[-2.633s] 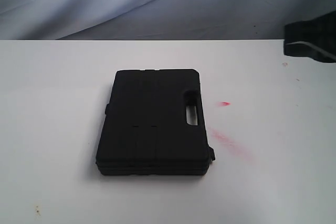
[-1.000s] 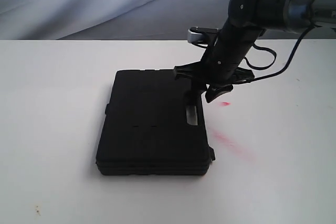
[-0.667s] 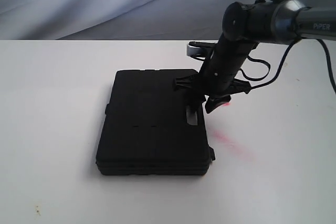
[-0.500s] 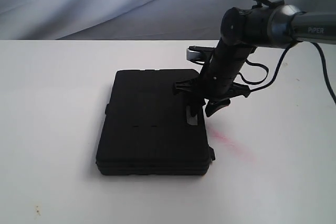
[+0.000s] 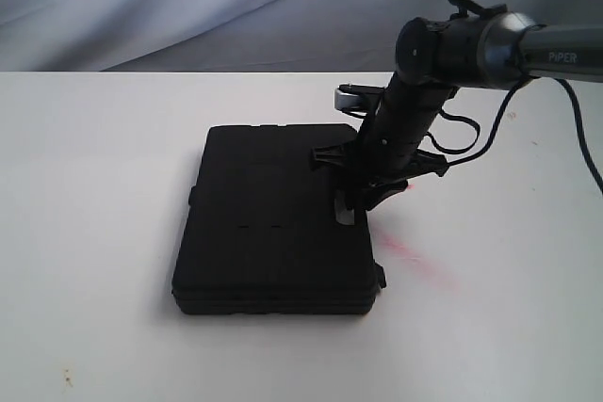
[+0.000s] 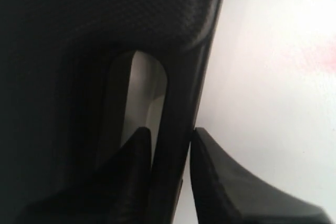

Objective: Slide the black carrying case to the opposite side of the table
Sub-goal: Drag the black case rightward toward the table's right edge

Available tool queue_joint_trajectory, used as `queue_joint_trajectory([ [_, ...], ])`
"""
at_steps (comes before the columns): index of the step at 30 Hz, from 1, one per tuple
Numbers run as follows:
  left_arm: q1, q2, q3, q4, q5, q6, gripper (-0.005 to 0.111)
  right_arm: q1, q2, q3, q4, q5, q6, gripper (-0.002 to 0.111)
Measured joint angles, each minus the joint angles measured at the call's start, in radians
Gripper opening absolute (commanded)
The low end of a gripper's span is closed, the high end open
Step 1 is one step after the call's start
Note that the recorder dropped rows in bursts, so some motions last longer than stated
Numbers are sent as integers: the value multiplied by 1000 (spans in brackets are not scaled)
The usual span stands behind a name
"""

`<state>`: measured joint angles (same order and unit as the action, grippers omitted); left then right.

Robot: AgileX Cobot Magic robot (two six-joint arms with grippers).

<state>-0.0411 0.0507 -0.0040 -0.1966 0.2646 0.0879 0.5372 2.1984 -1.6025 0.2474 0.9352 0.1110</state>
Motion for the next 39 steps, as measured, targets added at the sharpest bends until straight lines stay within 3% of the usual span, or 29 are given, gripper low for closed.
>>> queue_joint_trajectory([
  [4,0,0,0,0,0,0,0,0,2,0,0,0,0,25],
  [14,0,0,0,0,0,0,0,14,10,0,-6,-23,18,0],
  [39,0,0,0,0,0,0,0,-4,-26,0,-238,78,117,0],
])
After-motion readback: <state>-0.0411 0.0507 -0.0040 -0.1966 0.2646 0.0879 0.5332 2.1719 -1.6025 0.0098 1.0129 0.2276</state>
